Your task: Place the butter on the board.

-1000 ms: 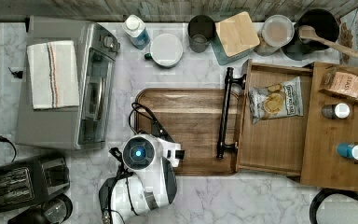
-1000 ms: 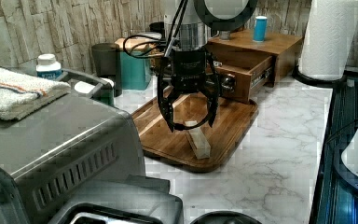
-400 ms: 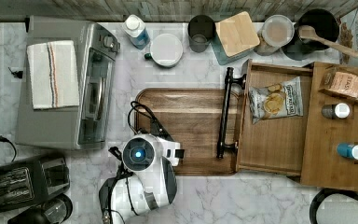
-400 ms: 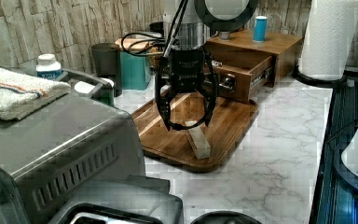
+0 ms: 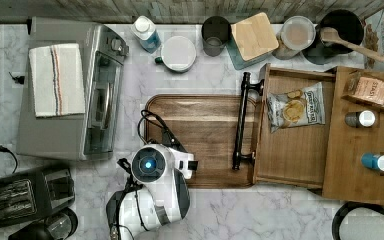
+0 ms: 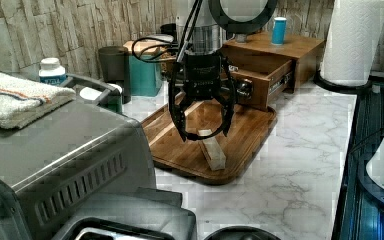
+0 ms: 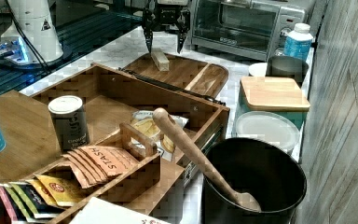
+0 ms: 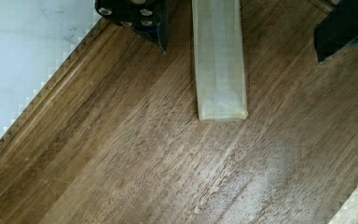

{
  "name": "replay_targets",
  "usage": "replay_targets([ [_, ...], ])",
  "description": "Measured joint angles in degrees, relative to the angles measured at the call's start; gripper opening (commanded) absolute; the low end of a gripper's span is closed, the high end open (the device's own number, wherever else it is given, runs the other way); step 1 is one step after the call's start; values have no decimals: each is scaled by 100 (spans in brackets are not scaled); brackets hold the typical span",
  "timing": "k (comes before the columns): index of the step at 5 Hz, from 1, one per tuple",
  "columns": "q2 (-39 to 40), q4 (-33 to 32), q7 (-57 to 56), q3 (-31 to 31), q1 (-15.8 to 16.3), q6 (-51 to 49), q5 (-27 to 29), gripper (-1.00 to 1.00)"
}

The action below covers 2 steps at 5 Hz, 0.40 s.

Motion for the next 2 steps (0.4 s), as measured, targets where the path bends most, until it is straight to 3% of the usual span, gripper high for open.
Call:
replay_targets([
  [2, 8, 22, 0, -6, 0, 50, 0, 100],
])
